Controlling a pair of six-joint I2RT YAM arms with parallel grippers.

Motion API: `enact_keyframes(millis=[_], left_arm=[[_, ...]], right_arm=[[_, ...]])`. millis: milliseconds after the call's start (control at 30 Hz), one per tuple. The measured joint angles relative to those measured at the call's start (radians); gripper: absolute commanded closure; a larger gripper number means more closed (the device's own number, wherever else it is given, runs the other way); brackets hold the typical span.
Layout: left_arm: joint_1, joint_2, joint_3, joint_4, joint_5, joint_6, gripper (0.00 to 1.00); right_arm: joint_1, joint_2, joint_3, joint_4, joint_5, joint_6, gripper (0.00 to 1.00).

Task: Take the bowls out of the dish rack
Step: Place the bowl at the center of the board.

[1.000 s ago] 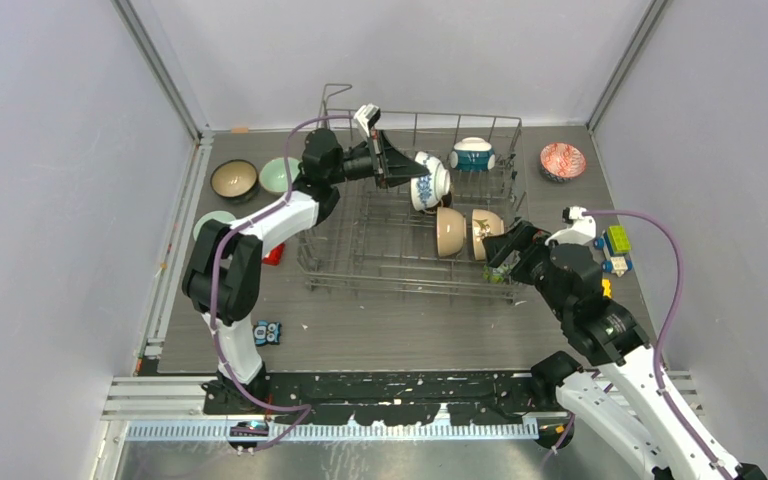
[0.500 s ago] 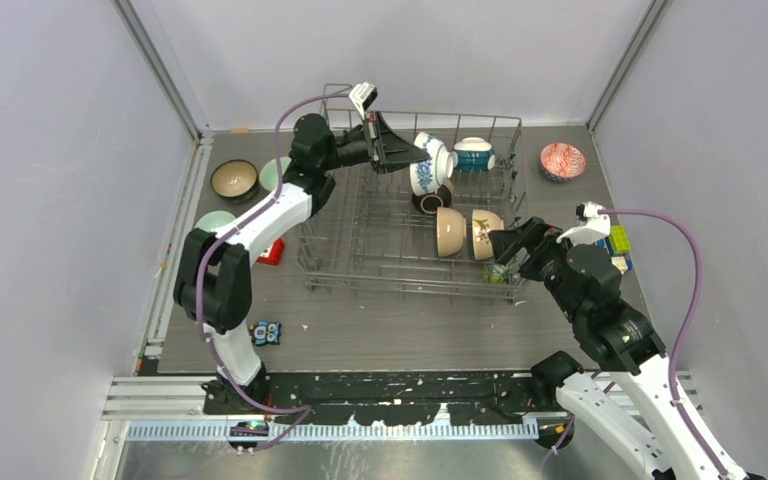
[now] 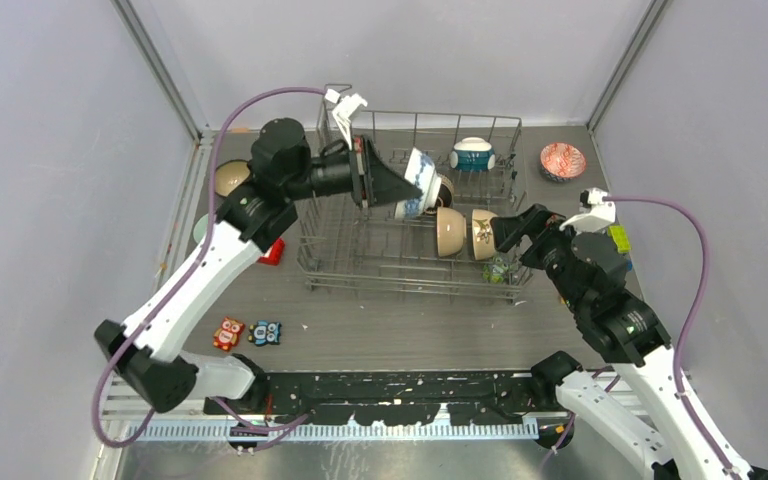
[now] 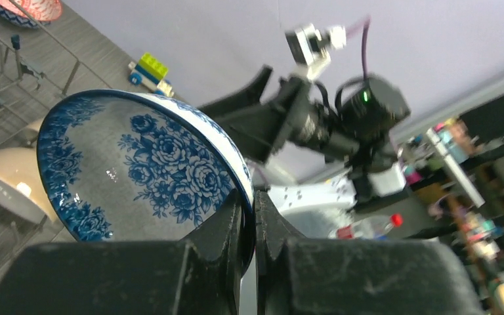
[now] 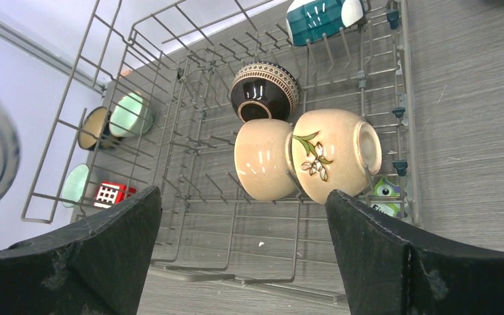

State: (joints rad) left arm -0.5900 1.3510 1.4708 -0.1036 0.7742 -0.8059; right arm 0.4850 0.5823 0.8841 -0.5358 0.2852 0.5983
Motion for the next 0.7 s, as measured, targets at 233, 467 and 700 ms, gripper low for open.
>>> enact_keyframes(millis=[233, 467, 700], left_arm=[[-0.124, -0.163, 0.006, -0.325, -0.187, 0.302, 1.0], [-0.196, -0.248, -0.031, -0.508, -0.351, 0.523, 1.0], [-0.27, -0.309, -0.07, -0.676, -0.48, 0.733, 1.0]], right_arm=[[0.0, 0.075, 0.052, 0.016, -0.031, -0.003, 0.01], [0.001, 0.157, 0.15, 0.037, -0.147, -0.013, 0.0], [0.025, 0.328, 0.325, 0.027, -0.35, -0.04, 0.0]])
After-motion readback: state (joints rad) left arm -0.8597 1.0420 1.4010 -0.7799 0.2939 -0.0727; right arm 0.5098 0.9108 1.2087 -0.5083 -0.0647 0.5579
